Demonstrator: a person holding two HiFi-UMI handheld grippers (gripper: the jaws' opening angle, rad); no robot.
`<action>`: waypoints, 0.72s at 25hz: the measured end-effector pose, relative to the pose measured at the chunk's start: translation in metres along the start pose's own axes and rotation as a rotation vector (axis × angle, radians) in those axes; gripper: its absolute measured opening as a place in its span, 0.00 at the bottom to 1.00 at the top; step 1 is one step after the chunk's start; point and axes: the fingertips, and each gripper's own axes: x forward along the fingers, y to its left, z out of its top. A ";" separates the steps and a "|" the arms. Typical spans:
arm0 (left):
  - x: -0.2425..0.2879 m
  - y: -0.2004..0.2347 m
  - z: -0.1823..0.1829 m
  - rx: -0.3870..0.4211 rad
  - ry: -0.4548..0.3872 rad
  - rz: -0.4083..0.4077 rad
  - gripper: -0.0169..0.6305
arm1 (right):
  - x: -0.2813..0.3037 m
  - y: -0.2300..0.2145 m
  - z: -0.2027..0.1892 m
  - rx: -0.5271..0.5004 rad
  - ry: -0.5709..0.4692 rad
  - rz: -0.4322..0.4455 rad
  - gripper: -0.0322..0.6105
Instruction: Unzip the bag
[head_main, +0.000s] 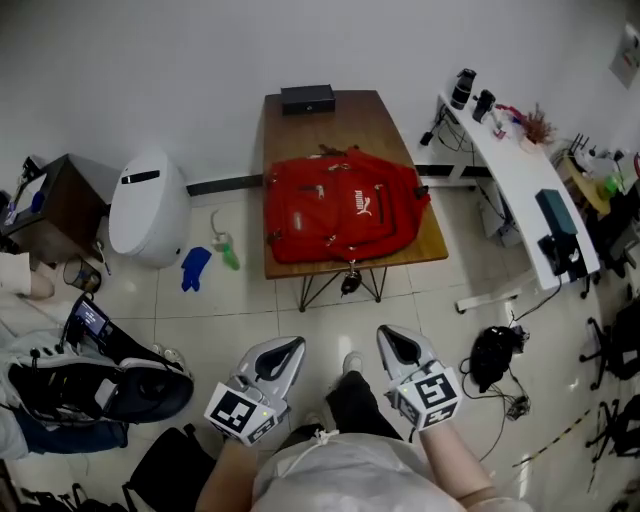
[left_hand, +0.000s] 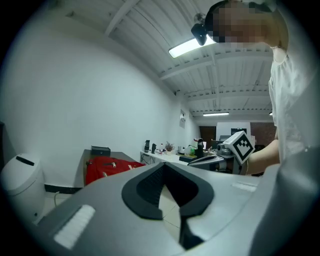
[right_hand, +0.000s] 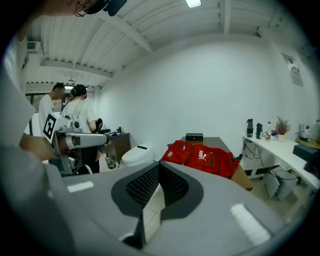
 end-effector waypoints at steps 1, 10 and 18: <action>0.009 0.004 -0.001 0.010 0.003 -0.008 0.04 | 0.007 -0.008 -0.002 0.001 0.006 0.001 0.05; 0.119 0.062 -0.010 0.064 0.038 0.003 0.04 | 0.093 -0.093 0.007 0.000 0.044 0.088 0.05; 0.187 0.110 -0.031 0.049 0.101 0.044 0.04 | 0.144 -0.129 0.005 0.031 0.117 0.171 0.05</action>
